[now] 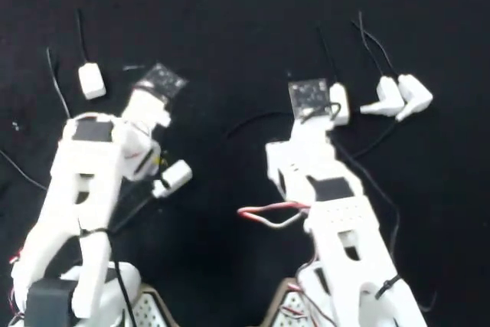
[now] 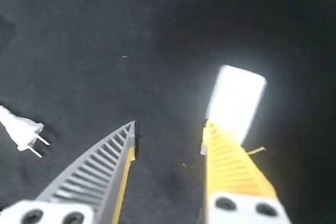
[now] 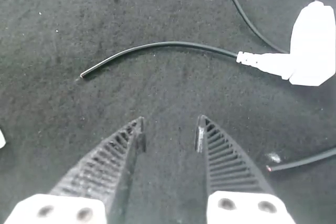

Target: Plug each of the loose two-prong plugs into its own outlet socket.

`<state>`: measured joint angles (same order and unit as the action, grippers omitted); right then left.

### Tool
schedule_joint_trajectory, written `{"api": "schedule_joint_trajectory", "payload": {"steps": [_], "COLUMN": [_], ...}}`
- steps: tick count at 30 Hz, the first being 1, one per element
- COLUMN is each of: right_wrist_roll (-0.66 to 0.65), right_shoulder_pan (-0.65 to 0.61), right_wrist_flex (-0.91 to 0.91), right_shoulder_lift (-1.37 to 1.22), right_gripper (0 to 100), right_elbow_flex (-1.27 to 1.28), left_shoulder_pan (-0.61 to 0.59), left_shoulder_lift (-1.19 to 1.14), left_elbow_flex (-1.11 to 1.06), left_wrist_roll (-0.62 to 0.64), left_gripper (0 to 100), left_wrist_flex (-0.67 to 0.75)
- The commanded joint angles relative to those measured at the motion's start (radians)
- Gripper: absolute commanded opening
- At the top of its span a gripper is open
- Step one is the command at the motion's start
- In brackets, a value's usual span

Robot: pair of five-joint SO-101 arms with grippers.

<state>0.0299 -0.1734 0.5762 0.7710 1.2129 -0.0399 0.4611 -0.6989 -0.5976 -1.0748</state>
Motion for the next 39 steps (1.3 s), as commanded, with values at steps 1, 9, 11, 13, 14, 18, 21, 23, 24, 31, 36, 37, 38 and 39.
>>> {"api": "schedule_joint_trajectory", "payload": {"steps": [1, 9, 11, 13, 14, 18, 21, 23, 24, 31, 36, 37, 38, 39], "right_wrist_roll": [0.003, 0.003, 0.003, 0.003, 0.002, 0.002, 0.002, 0.005, 0.005, 0.002, 0.002, 0.002, 0.002, 0.002], "right_shoulder_pan": [0.017, 0.017, 0.017, 0.017, 0.017, 0.017, 0.017, 0.015, 0.015, 0.015, 0.015, 0.015, 0.015, 0.015], "right_wrist_flex": [0.006, 0.006, 0.006, 0.006, 0.006, 0.006, 0.006, 0.006, 0.006, -0.038, -0.077, -0.077, -0.077, -0.077], "right_shoulder_lift": [0.033, 0.033, 0.033, 0.033, 0.033, 0.033, 0.033, 0.033, 0.033, 0.033, 0.033, 0.033, 0.033, 0.033], "right_gripper": [14.5, 14.5, 14.5, 14.5, 14.5, 14.5, 14.5, 14.5, 14.5, 14.5, 14.5, 14.5, 14.5, 14.5], "right_elbow_flex": [-0.064, -0.064, -0.064, -0.064, -0.064, -0.064, -0.064, -0.064, -0.064, -0.035, -0.012, -0.012, -0.012, -0.012], "left_shoulder_pan": [-0.015, 0.163, 0.166, 0.142, 0.108, -0.110, -0.306, -0.409, -0.453, -0.676, -0.751, -0.757, -0.762, -0.762], "left_shoulder_lift": [0.023, 0.201, 0.284, 0.362, 0.399, 0.459, 0.405, 0.334, 0.290, -0.121, -0.356, -0.390, -0.420, -0.450], "left_elbow_flex": [-0.119, -0.116, -0.067, -0.025, -0.005, 0.016, -0.010, -0.015, -0.012, 0.113, 0.245, 0.263, 0.274, 0.280], "left_wrist_roll": [0.014, 0.092, 0.084, 0.072, 0.051, -0.038, -0.081, -0.103, -0.110, -0.157, -0.152, -0.155, -0.155, -0.152], "left_gripper": [21, 21, 21, 21, 21, 21, 21, 21, 21, 21, 21, 21, 21, 21], "left_wrist_flex": [0.175, -0.091, -0.169, -0.201, -0.210, -0.215, -0.213, -0.215, -0.215, -0.215, -0.236, -0.252, -0.259, -0.258]}}
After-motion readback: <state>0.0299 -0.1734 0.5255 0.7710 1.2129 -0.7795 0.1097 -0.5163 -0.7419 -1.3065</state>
